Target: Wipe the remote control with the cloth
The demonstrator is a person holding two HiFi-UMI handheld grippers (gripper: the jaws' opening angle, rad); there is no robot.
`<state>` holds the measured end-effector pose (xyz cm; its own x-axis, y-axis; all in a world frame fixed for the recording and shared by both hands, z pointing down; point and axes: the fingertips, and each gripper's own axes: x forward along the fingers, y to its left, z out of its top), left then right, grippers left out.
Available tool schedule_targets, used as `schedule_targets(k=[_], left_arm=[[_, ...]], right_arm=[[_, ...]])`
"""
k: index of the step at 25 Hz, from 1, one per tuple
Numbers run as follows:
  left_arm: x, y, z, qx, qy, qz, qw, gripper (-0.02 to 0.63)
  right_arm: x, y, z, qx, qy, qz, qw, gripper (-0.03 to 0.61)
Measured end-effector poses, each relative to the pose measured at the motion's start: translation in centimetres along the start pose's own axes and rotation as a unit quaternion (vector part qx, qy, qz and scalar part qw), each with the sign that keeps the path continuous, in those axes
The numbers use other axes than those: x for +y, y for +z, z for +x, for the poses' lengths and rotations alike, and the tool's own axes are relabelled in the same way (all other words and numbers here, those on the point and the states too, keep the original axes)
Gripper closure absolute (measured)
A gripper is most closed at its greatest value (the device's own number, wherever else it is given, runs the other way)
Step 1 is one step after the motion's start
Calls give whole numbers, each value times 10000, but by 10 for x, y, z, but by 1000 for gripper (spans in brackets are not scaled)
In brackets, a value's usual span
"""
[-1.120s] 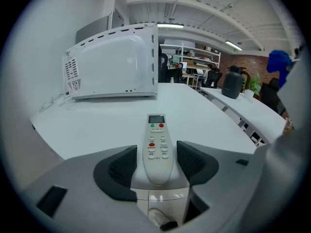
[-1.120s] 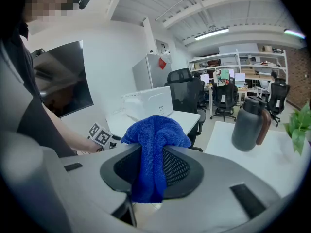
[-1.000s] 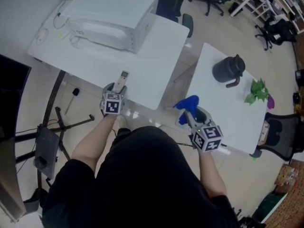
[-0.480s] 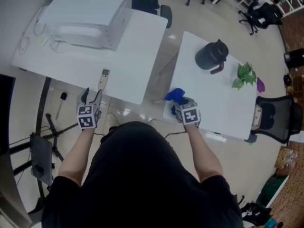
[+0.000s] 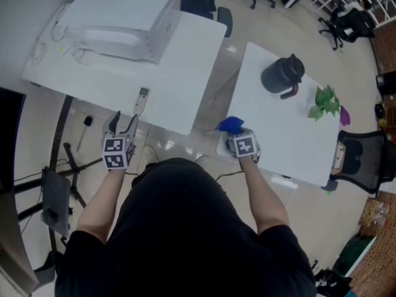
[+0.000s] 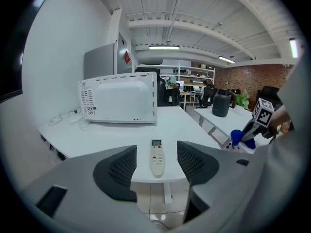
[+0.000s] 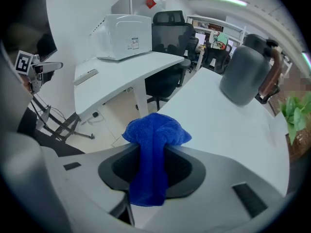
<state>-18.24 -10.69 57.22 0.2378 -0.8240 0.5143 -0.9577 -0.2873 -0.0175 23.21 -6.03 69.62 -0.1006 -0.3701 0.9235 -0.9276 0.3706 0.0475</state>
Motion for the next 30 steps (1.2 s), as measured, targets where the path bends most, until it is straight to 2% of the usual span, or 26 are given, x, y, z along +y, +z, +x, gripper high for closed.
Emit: schedule_targets(k=[3,5,8,11,13,16,22,25,26,30], left_arm=[[0,5,-1,-50,4,1,10000,350],[-2,10,0,-105,-19,-3,9999,350],[-6,23,0,-241,-94,-39,9997,350],[-14,46,-6,-475,-233,10,9986,350],[-25,65,-11,-667,-393,107,9969,348],[-48,93,-20,-946,-679,301,9927,350],[-91,139,-37,-1326,-1222,675,9813,353],[-107,147,-46,-1384,-1458,803,9763,391],[-112,148,-48,-1395,-1512,861,9748,437],[-121,145,-54,-1377,-1632,977,9720,509]], right_arm=[[-3,-5,-5,9,18,149,9999,416],[-9,-3,-16,-166,17,287,9995,414],[-15,23,-49,-939,-44,336,9950,407],[-3,60,-91,-1660,-30,200,9859,407],[16,89,-118,-2090,52,-2,9779,407],[58,132,-155,-2669,428,-245,9625,407],[143,185,-205,-3381,1266,-706,9299,407],[166,198,-216,-3634,1460,-786,9167,416],[170,202,-218,-3718,1496,-772,9129,425],[183,211,-228,-3927,1593,-764,9025,495]])
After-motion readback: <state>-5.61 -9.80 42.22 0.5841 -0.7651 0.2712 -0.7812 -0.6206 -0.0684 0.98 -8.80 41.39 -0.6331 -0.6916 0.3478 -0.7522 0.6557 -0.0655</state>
